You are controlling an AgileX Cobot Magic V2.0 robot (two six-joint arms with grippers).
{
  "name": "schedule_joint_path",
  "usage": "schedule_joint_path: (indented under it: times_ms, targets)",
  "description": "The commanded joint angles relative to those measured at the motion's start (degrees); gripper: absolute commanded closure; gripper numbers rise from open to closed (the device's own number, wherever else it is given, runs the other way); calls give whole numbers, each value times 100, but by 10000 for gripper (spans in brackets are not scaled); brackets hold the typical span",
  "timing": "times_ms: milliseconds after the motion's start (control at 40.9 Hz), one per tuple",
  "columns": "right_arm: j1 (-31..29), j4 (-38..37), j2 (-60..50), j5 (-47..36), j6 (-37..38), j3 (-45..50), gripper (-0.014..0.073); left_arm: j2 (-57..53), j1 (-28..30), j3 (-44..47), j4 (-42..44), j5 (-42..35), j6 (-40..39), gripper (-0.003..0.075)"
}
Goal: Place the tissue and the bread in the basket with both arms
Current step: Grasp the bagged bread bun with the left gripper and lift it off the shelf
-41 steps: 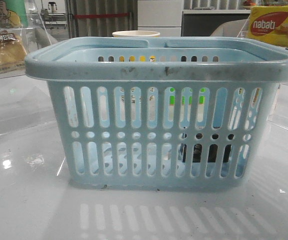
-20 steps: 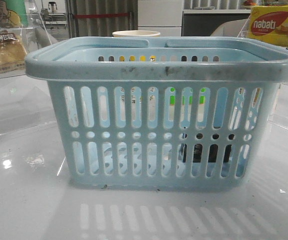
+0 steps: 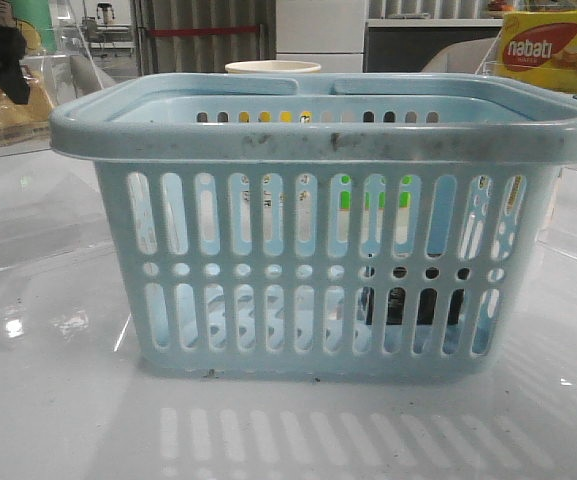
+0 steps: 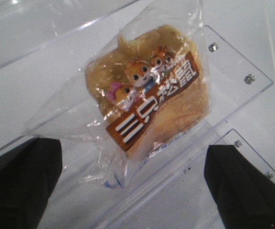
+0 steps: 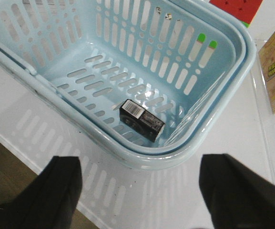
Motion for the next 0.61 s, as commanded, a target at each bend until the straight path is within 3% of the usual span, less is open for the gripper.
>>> schedule_joint_path:
  times_ms: [0, 269, 586]
  targets:
    - [-4, -7, -34, -426, -35, -164, -17, -74, -2, -328, -110, -758, -59, 64]
    - [-4, -7, -34, -426, -35, -164, -17, 278, -2, -422, -132, -1252, -59, 85]
    - [-4, -7, -34, -426, -35, -164, -17, 282, -2, -422, -132, -1280, -59, 435]
